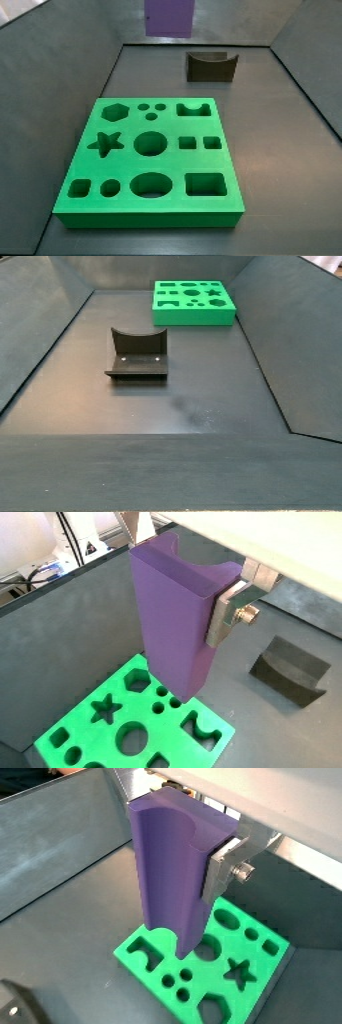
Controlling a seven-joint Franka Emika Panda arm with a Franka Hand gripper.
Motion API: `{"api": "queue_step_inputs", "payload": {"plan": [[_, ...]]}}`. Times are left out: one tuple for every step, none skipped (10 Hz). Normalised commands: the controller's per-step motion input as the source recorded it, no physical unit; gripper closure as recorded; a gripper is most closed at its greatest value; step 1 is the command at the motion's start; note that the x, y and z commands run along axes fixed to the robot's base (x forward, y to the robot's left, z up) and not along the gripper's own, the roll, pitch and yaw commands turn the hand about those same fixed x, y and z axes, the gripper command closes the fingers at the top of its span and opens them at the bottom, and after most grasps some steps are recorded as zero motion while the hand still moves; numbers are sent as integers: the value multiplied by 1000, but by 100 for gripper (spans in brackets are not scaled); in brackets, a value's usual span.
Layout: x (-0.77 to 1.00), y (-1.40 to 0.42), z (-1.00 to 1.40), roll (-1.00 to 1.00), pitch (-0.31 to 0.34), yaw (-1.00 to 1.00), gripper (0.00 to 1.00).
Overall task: Pick up the arch object. Move up. Place the arch object on the fixture. Regrasp the arch object. Rotate the arch object. Move to above the board. Insert the arch object.
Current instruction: Insert the arch object.
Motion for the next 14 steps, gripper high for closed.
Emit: {"api": "queue_step_inputs", "payload": {"plan": [[-3, 0, -74, 0, 0, 0, 100], [0, 0, 0, 0, -14, 0, 100], [0, 0, 0, 0, -21, 0, 100], [137, -23, -491, 160, -180, 0, 100], [591, 143, -257, 19, -169, 303, 100], [657, 97, -223, 7, -126, 306, 100], [680, 69, -269, 40, -99, 271, 100], [660, 100, -323, 30, -90, 291, 100], [631, 103, -340, 30, -86, 314, 100], [569, 117, -366, 56, -83, 354, 100], [177, -169, -254, 211, -279, 191, 100], [34, -77, 0, 64, 0, -9, 100], [114, -3, 54, 124, 73, 0, 100], [66, -17, -243, 444, 0, 0, 100]]}}
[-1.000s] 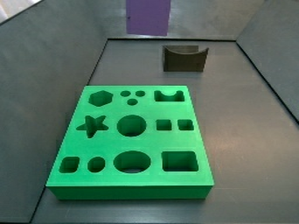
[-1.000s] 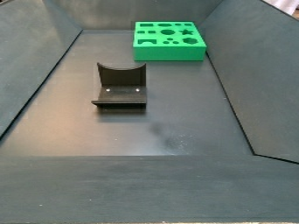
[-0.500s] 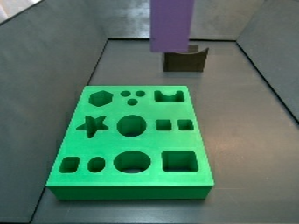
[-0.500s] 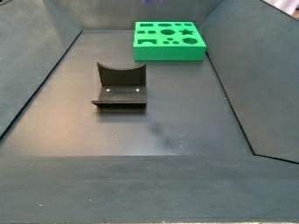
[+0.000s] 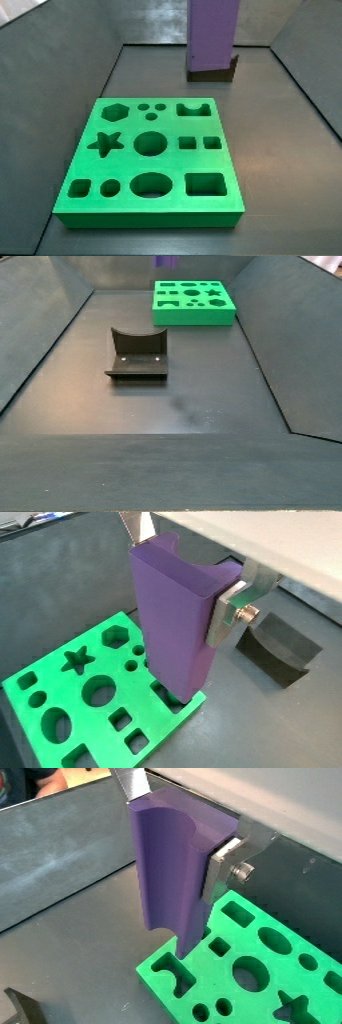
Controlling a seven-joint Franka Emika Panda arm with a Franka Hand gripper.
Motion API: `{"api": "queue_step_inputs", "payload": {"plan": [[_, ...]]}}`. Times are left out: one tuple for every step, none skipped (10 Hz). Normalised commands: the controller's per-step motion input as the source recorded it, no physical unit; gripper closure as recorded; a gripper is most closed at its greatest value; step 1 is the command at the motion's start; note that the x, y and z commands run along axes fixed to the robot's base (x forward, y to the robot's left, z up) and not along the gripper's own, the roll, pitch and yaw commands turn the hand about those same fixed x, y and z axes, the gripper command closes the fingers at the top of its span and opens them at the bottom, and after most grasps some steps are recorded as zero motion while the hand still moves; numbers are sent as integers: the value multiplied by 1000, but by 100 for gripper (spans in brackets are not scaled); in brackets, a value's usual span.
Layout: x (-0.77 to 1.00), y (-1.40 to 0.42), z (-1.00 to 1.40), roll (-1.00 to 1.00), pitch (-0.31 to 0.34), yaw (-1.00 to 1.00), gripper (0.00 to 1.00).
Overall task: Pick up the arch object. Move up. Place the arch object on the fixture. Regrasp the arch object. Rotate the arch object. Move to above the board. Insert the arch object.
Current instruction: Insert the arch object.
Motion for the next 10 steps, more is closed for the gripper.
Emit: {"api": "queue_step_inputs", "payload": {"plan": [[209, 0, -546, 400, 3, -29, 100], [283, 109, -789, 270, 0, -46, 100], [174, 71, -689, 184, -21, -89, 100], [180, 0, -343, 1, -99, -111, 100], [0, 0, 0, 0, 0, -51, 100], [0, 0, -23, 37, 0, -49, 100], [-120, 0, -243, 171, 0, -26, 100], [-157, 0, -326, 167, 14, -86, 100], [-57, 0, -357, 131, 61, -111, 100], [0, 0, -63, 30, 0, 0, 100]]}}
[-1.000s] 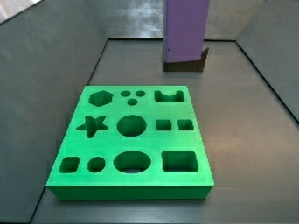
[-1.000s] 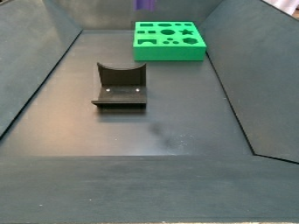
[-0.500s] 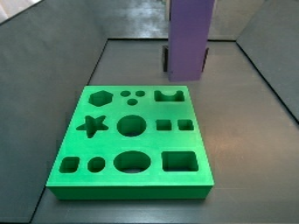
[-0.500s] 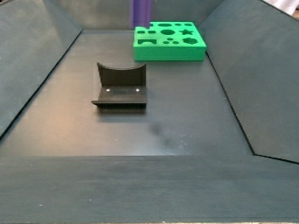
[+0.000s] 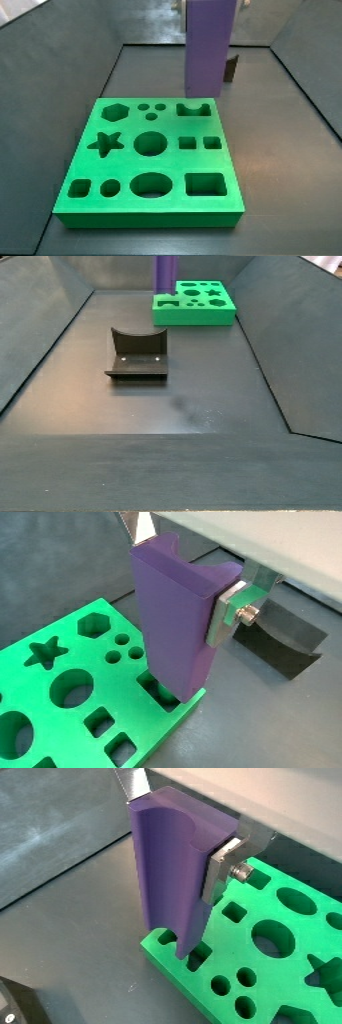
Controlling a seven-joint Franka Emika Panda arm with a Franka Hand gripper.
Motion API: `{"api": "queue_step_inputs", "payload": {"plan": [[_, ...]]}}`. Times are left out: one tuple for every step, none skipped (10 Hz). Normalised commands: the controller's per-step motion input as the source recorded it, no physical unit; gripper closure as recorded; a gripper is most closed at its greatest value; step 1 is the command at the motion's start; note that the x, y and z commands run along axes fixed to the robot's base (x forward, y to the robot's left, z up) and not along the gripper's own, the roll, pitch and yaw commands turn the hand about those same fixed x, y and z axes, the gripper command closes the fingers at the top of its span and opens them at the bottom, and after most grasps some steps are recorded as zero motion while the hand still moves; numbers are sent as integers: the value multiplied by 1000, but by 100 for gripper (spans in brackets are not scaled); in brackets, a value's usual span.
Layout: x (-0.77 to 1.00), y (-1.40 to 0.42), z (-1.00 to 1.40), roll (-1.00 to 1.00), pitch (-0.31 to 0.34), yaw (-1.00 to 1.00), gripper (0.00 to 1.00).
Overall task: Pick up the arch object. Move up. Place the arch object on the fixture. Regrasp the arch object. Rotate the arch object. Move to above the board. Insert the arch object.
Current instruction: Insert the arch object.
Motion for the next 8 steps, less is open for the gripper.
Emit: {"api": "queue_step_inputs", "payload": {"plan": [[0, 0, 0, 20, 0, 0, 100], [-51, -40, -254, 167, 0, 0, 100], [-349, -17, -429, 177, -80, -31, 100], [-340, -9, -457, 160, -99, -17, 100], [-34, 0, -77, 9, -87, 0, 100], [54, 0, -69, -11, 0, 0, 100], [174, -337, -160, 0, -19, 0, 100], [6, -269, -229, 31, -54, 51, 100]]}}
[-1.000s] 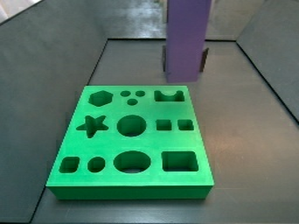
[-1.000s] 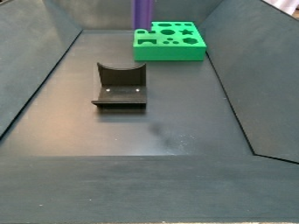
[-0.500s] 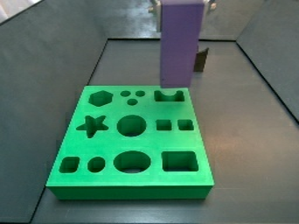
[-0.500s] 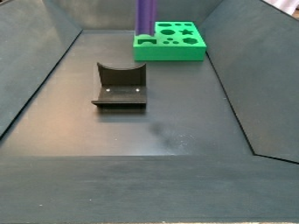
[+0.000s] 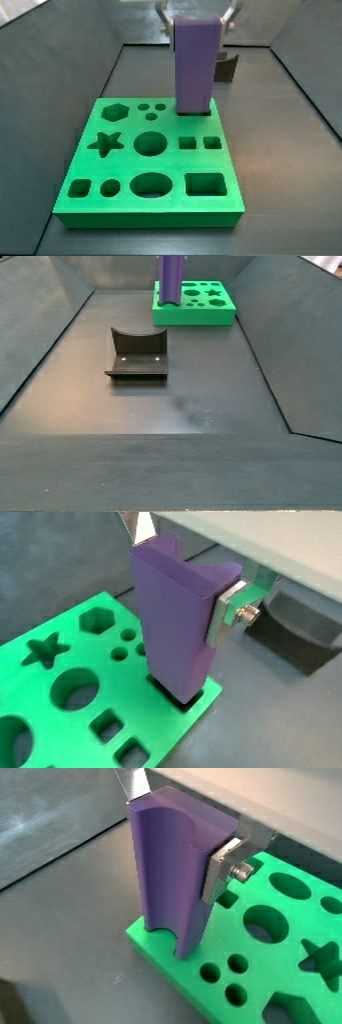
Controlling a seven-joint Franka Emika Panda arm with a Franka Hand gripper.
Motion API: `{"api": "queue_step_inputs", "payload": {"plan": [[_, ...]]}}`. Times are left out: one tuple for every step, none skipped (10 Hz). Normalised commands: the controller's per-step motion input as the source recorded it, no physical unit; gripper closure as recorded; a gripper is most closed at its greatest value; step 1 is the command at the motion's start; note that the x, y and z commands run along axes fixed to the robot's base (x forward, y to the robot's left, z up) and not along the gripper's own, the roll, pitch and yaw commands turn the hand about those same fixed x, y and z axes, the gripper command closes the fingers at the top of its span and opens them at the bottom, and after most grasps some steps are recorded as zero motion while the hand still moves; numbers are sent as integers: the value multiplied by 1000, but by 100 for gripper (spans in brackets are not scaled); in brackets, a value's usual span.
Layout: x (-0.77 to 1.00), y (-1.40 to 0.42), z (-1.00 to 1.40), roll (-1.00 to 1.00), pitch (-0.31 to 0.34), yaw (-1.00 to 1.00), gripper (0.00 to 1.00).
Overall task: Pick up the arch object. Move up. Place the arch object on the fixture. Regrasp the arch object. Rotate the arch object. Move to above the board. Insert the arch object.
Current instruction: Insert the arch object.
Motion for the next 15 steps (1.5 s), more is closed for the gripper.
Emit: {"api": "queue_step_inputs", "payload": {"plan": [[0, -214, -306, 31, -94, 63, 100], [0, -131, -231, 44, -94, 80, 100], [0, -60, -186, 40, -67, 83, 100], [0, 0, -189, 0, -47, 63, 100], [46, 11, -137, 0, -11, 120, 100], [220, 0, -97, 0, 0, 40, 100], [186, 0, -97, 0, 0, 0, 100], [166, 0, -57, 14, 0, 0, 100], [200, 0, -17, 40, 0, 0, 100], [163, 0, -26, 44, 41, 0, 100], [0, 123, -6, 106, 61, 0, 100], [-151, 157, -51, 184, 56, 0, 100], [-66, 140, -37, 121, 43, 0, 100], [0, 0, -14, 14, 0, 0, 100], [0, 0, -74, 0, -7, 0, 100]]}}
